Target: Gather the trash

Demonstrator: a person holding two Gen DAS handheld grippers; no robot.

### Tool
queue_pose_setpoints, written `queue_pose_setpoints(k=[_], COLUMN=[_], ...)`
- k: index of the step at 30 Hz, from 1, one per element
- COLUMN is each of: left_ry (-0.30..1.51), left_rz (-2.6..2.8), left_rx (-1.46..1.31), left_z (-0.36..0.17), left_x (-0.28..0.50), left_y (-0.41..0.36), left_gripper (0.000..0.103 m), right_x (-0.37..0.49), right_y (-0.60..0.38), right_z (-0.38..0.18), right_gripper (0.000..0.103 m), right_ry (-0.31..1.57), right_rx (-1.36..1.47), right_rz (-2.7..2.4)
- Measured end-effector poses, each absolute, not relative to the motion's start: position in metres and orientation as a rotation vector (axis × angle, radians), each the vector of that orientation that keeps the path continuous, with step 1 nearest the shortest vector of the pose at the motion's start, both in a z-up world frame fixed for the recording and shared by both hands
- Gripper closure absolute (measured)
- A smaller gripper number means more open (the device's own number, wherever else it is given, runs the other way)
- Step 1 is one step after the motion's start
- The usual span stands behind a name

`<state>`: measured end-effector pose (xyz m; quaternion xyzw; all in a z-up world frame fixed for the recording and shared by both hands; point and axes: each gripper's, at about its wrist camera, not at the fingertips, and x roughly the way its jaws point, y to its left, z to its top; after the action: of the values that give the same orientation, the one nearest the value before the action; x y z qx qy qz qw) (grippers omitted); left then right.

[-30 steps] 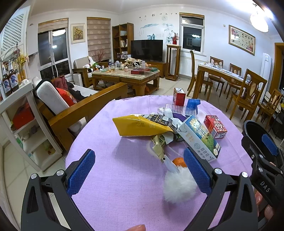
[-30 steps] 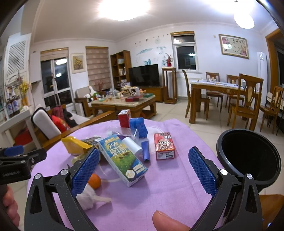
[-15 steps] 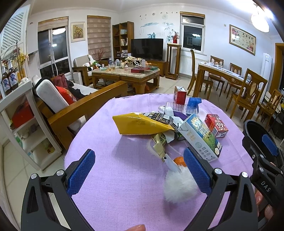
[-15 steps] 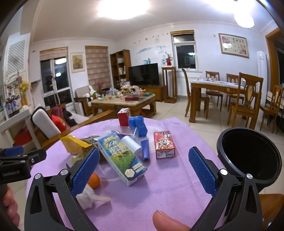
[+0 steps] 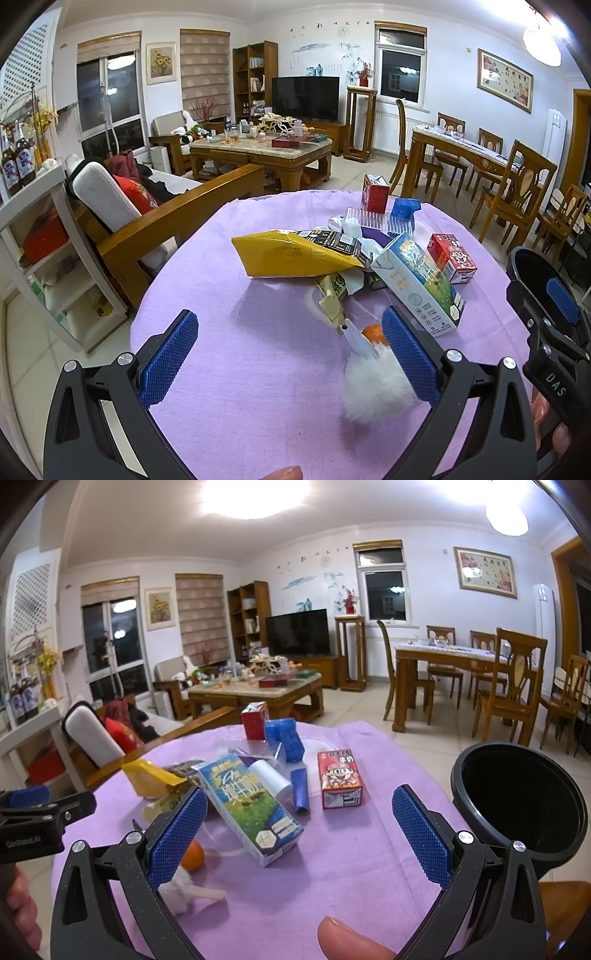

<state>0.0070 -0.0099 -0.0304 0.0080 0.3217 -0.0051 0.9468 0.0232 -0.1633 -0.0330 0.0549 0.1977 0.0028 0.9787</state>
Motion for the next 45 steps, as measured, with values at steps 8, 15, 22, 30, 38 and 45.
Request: queue_pose_setpoints(k=[8, 15, 22, 30, 38, 45], left_ry=[0.677, 0.739, 0.782, 0.675, 0.698, 0.741], left_rz=[-0.026, -0.072, -0.183, -0.413, -0.583, -0.650], left_rx=[0.002, -0.009, 0.053, 0.355, 0.560, 0.633], left_z=[-0.035, -0.050, -0.048, -0.037, -0.055, -0.074], left_x=[0.015, 0.033, 0.070, 0.110, 0.138, 0.142], left_y=[-0.005, 0.013, 0.023, 0.028, 0.018, 0.007], left_gripper=[0.005, 0.005, 0.005, 0.005, 0.005, 0.013], right_x=[0.023, 0.038, 0.078, 0.132, 0.159, 0.166], right_y=[-0.165, -0.175, -0.182, -0.158, -0.133, -0.128], right_z=[-0.034, -0.036, -0.026, -0.049, -0.072, -0.081], right_gripper=[0.004, 0.004, 0.004, 0.005, 0.021, 0.046], right_ry=[0.398, 0.419, 0.517, 0.717, 0.851, 0.879], right_rx=[0.111, 0.088, 0.029, -0.101, -0.179, -0.162], right_rz=[0.006, 0.036, 0.179, 0.439, 0.504, 0.513])
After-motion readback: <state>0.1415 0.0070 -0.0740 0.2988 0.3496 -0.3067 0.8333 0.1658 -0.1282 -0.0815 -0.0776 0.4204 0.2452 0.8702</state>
